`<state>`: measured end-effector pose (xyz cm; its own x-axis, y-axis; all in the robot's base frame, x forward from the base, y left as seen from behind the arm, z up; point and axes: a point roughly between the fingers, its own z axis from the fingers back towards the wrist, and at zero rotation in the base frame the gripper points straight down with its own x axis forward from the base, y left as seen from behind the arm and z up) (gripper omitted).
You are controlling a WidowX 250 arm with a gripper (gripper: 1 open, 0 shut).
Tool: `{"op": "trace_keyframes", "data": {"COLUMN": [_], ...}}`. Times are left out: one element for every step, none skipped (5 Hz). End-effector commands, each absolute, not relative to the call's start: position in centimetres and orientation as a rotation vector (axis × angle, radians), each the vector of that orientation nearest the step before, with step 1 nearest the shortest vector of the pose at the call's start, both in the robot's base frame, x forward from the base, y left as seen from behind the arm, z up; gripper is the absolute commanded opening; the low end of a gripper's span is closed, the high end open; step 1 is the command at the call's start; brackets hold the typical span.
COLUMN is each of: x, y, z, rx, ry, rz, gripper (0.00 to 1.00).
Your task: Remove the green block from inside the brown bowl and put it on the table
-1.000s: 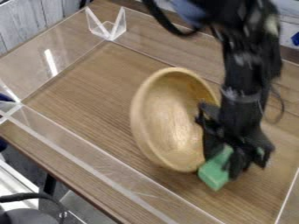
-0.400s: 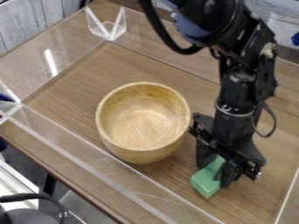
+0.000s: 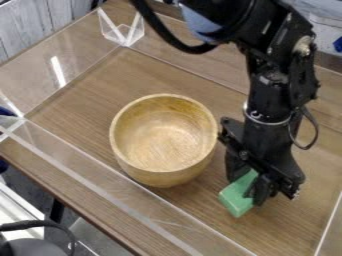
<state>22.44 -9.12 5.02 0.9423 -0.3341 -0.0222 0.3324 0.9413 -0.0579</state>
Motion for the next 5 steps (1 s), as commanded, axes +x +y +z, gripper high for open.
{"op": "trace_keyframes", "data": {"x": [23.5, 23.8, 24.4, 25.1, 25.0], "y": [-9.3, -9.3, -9.0, -8.6, -8.1], "z": [6.1, 5.7, 5.7, 5.6, 5.7], "rx": [-0.06, -0.059, -0.051, -0.045, -0.089], "ry": [-0.023, -0.011, 0.001, 0.016, 0.012], "rz": [-0.357, -0.367, -0.379, -0.391, -0.389], "gripper": [0.0, 0.0, 0.0, 0.0, 0.0]}}
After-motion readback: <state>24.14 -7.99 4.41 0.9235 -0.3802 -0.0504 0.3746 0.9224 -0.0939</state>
